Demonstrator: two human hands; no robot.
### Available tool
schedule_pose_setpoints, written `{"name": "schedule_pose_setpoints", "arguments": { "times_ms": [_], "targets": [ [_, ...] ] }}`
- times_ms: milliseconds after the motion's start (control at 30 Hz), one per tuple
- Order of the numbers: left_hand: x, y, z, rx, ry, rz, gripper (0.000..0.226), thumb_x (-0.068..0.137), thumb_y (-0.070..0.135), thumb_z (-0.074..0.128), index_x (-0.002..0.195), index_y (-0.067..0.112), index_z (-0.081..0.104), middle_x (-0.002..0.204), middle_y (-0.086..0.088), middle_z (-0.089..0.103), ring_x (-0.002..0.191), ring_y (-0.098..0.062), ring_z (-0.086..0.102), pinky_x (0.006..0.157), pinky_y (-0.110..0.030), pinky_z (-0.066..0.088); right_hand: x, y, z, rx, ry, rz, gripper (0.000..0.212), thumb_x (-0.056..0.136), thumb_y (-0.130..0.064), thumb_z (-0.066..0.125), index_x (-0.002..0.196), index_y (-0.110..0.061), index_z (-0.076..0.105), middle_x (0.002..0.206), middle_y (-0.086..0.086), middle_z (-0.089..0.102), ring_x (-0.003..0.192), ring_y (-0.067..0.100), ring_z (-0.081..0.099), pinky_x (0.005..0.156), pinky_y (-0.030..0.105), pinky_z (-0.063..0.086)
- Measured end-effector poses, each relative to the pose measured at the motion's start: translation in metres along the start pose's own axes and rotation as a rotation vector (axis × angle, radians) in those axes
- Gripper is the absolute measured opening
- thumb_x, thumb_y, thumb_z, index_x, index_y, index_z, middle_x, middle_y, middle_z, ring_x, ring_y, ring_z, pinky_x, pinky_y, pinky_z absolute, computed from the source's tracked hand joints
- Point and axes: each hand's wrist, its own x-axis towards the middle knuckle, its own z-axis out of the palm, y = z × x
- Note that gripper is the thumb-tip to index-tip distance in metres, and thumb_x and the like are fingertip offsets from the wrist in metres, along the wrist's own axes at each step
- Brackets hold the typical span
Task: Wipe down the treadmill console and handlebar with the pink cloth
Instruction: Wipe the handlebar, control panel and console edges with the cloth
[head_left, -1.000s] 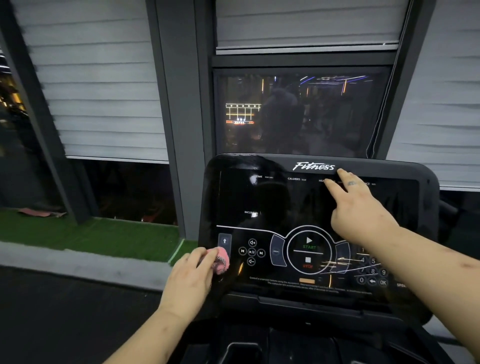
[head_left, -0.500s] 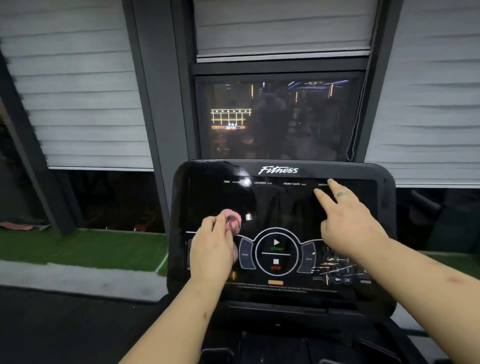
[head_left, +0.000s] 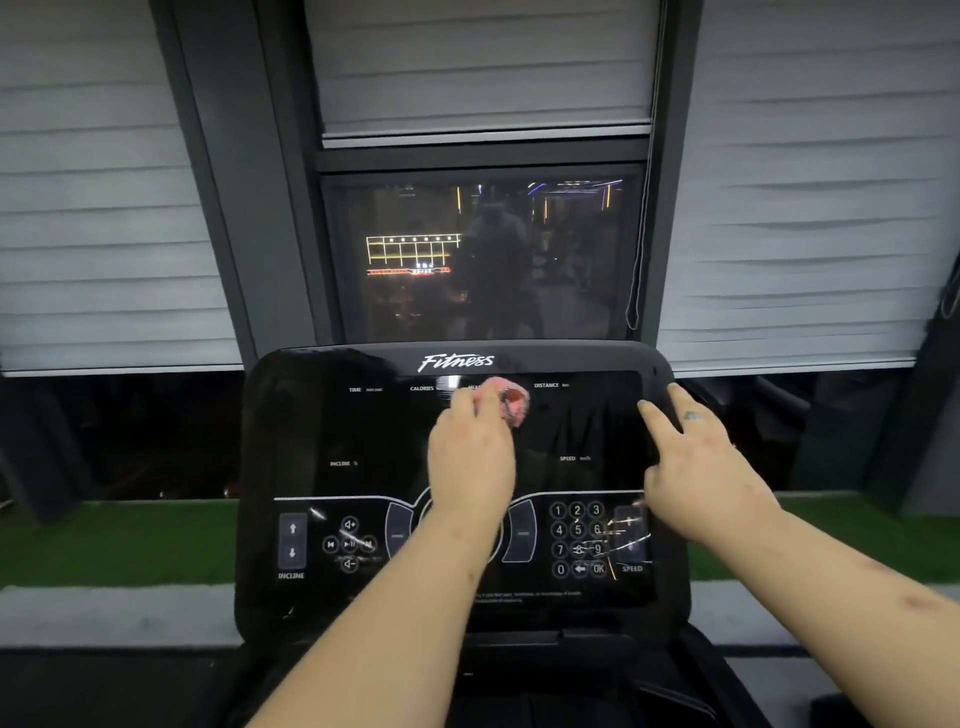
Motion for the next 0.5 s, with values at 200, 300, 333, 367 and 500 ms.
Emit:
{"name": "schedule_pose_setpoints", "arguments": {
  "times_ms": [200, 300, 333, 367, 500],
  "targets": [
    [-0.019, 0.064, 0.03, 0.034, -0.063, 0.206, 0.048, 0.079, 0.011, 0.074, 0.126, 0.009, 0.063, 0.105, -0.009, 0.059, 0.075, -0.026, 0.056, 0.068, -0.04, 0.049, -0.006, 0.019, 0.005, 0.026, -0.02, 0.023, 0.075, 0.093, -0.017, 0.048, 0.16, -0.03, 0.017, 0.169, -0.001, -0.004, 0.154, 0.022, 0.003, 0.111, 0.044, 0.041],
    [-0.02, 0.063, 0.028, 0.087, -0.1, 0.326, 0.049, 0.079, 0.015, 0.074, 0.126, 0.011, 0.064, 0.104, -0.007, 0.059, 0.074, -0.024, 0.054, 0.068, -0.038, 0.048, -0.008, 0.021, 0.008, 0.03, -0.04, 0.012, 0.074, 0.093, -0.017, 0.047, 0.16, -0.03, 0.019, 0.169, 0.0, -0.003, 0.154, 0.023, 0.008, 0.111, 0.042, 0.041],
    [-0.017, 0.055, 0.024, 0.104, -0.103, 0.349, 0.05, 0.076, 0.014, 0.075, 0.125, 0.012, 0.064, 0.103, -0.006, 0.059, 0.074, -0.024, 0.054, 0.069, -0.039, 0.048, -0.009, 0.022, 0.009, 0.036, -0.054, 0.015, 0.074, 0.093, -0.017, 0.047, 0.16, -0.031, 0.018, 0.169, 0.0, -0.003, 0.153, 0.024, 0.01, 0.111, 0.042, 0.041],
    [-0.012, 0.044, 0.02, 0.118, -0.106, 0.351, 0.053, 0.073, 0.014, 0.074, 0.125, 0.011, 0.063, 0.103, -0.007, 0.058, 0.075, -0.025, 0.055, 0.07, -0.039, 0.049, -0.009, 0.021, 0.009, 0.042, -0.071, 0.017, 0.074, 0.094, -0.017, 0.046, 0.16, -0.032, 0.017, 0.169, 0.0, -0.004, 0.153, 0.025, 0.013, 0.111, 0.042, 0.041],
    [0.015, -0.019, -0.014, 0.212, -0.107, 0.251, 0.057, 0.069, 0.017, 0.07, 0.125, 0.011, 0.061, 0.108, -0.009, 0.057, 0.085, -0.03, 0.058, 0.077, -0.042, 0.051, -0.008, 0.015, 0.009, 0.058, -0.109, 0.005, 0.075, 0.095, -0.018, 0.046, 0.16, -0.035, 0.013, 0.17, -0.003, -0.006, 0.15, 0.026, 0.024, 0.104, 0.037, 0.044]
  ]
}}
